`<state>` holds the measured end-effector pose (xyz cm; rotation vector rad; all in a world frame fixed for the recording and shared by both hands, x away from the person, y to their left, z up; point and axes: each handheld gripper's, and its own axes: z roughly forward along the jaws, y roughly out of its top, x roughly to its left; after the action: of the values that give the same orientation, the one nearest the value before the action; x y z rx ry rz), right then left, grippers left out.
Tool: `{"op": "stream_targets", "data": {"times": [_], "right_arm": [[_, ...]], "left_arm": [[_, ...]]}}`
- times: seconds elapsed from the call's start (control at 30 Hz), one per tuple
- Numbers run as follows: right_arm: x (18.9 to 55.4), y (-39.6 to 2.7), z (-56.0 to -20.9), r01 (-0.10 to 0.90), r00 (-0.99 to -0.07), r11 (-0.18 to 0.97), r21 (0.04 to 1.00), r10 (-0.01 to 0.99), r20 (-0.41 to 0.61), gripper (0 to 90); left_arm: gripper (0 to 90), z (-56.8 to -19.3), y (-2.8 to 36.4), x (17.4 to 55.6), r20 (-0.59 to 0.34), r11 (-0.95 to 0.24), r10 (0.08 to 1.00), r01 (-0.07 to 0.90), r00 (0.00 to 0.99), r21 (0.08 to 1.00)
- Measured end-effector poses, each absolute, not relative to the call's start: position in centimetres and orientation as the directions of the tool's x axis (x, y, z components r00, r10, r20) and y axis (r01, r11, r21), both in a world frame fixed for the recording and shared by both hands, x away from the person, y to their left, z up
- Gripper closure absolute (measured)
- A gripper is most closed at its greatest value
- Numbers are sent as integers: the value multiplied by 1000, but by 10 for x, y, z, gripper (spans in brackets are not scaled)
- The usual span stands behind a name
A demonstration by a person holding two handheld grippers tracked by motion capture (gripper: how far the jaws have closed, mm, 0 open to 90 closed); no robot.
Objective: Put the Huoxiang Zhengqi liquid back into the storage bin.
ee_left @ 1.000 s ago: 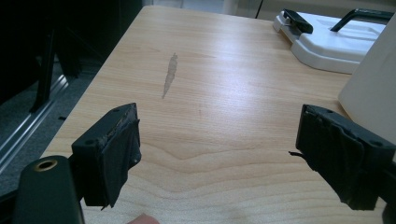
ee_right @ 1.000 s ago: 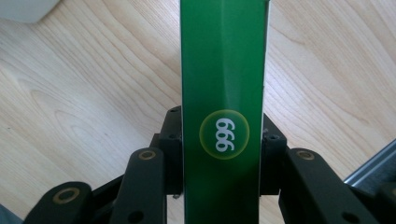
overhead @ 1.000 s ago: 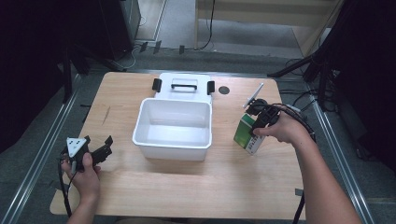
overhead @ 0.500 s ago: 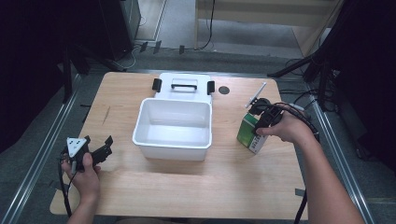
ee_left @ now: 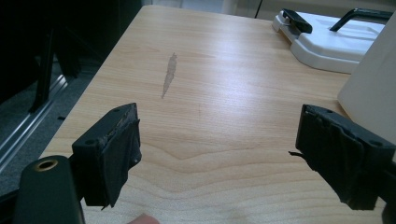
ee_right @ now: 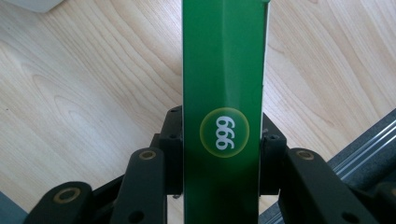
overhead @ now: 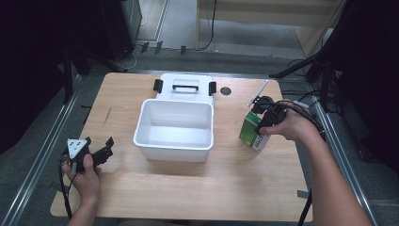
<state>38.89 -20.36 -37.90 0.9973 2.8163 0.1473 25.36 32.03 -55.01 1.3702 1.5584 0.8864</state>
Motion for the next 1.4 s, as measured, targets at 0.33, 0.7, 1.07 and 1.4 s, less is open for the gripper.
{"op": "stream_targets", "data": {"times": [0.33, 0.7, 1.07, 1.4], "right_arm": [[387, -200, -368, 590, -784, 794, 150, 607, -133, 642], [385, -193, -349, 517, -828, 840, 166, 539, -153, 642], [381, -179, -334, 365, -903, 919, 152, 389, -181, 644], [375, -171, -324, 255, -937, 954, 158, 284, -203, 644]], "left_arm": [[150, -550, 320, 254, -142, 142, 990, 384, -28, 912], [150, -550, 320, 254, -148, 148, 989, 381, -29, 912], [150, -550, 320, 254, -149, 148, 988, 385, -28, 911], [150, -550, 320, 255, -146, 147, 989, 384, -32, 912]]}}
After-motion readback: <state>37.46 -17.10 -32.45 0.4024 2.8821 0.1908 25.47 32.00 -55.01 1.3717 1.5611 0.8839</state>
